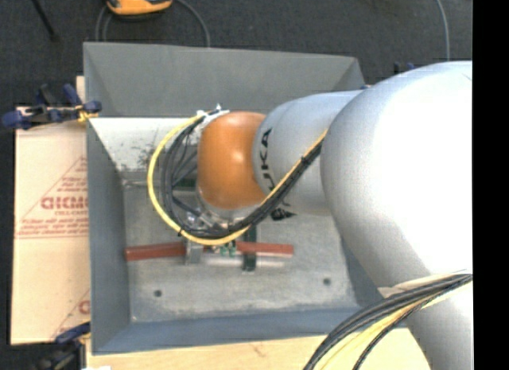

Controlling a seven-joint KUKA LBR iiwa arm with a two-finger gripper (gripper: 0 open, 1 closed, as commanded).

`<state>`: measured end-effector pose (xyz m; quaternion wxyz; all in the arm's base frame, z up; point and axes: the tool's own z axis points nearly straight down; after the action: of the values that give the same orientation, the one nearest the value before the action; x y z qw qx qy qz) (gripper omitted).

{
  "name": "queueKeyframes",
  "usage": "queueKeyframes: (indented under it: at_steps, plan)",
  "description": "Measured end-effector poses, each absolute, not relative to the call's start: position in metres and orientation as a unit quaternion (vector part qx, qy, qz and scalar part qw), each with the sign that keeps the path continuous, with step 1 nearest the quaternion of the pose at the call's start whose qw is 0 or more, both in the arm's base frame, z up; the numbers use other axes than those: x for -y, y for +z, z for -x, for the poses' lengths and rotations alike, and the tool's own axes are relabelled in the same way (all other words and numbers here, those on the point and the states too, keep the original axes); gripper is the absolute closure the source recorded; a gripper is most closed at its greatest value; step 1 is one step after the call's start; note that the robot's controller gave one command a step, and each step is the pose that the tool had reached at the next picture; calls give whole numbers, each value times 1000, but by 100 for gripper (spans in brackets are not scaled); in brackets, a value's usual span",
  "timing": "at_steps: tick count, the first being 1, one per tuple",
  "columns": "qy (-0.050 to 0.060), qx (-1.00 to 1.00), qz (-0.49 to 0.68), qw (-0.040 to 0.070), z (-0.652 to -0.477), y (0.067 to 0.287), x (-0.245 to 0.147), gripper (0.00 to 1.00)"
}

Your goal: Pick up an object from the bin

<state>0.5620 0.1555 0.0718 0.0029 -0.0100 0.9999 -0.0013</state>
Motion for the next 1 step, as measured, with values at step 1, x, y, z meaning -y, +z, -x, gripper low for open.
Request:
queueKeyframes:
  at_steps: [1]
  plan:
    - [-2,-1000,-2,3,-561,72,-158,100]
